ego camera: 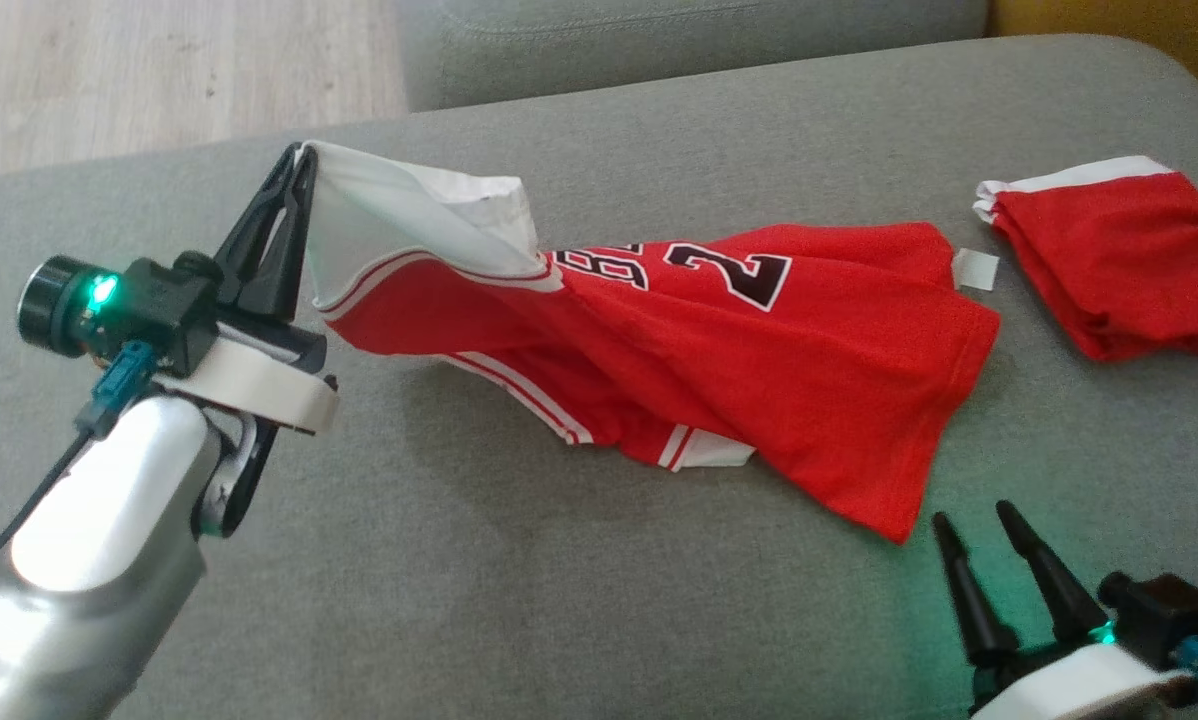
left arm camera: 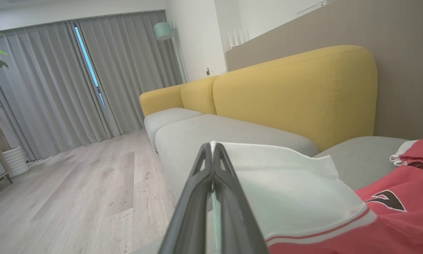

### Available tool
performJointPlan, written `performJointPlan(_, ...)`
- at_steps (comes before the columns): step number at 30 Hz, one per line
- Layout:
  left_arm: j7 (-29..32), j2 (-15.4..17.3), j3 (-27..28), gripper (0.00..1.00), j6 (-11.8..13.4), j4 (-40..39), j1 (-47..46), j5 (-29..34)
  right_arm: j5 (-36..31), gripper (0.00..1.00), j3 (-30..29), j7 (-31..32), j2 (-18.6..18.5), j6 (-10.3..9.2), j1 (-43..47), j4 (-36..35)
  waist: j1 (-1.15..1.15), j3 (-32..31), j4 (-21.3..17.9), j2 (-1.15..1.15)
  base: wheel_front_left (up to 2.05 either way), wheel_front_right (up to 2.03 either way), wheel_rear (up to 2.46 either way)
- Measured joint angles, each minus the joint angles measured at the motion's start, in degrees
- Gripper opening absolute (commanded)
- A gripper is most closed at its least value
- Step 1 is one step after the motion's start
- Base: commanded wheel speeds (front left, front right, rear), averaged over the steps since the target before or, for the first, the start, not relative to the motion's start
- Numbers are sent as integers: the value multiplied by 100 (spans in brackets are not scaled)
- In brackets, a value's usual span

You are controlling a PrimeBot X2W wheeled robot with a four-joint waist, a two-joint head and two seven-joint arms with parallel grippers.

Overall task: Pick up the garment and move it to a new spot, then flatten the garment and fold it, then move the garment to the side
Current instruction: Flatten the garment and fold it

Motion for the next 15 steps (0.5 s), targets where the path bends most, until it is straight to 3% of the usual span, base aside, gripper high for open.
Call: performJointPlan(15,75,-172,-212,0,-102,47,-4,1,54,100,881,-101,83,0,-588,1221,1,231,250,0,0,0,0)
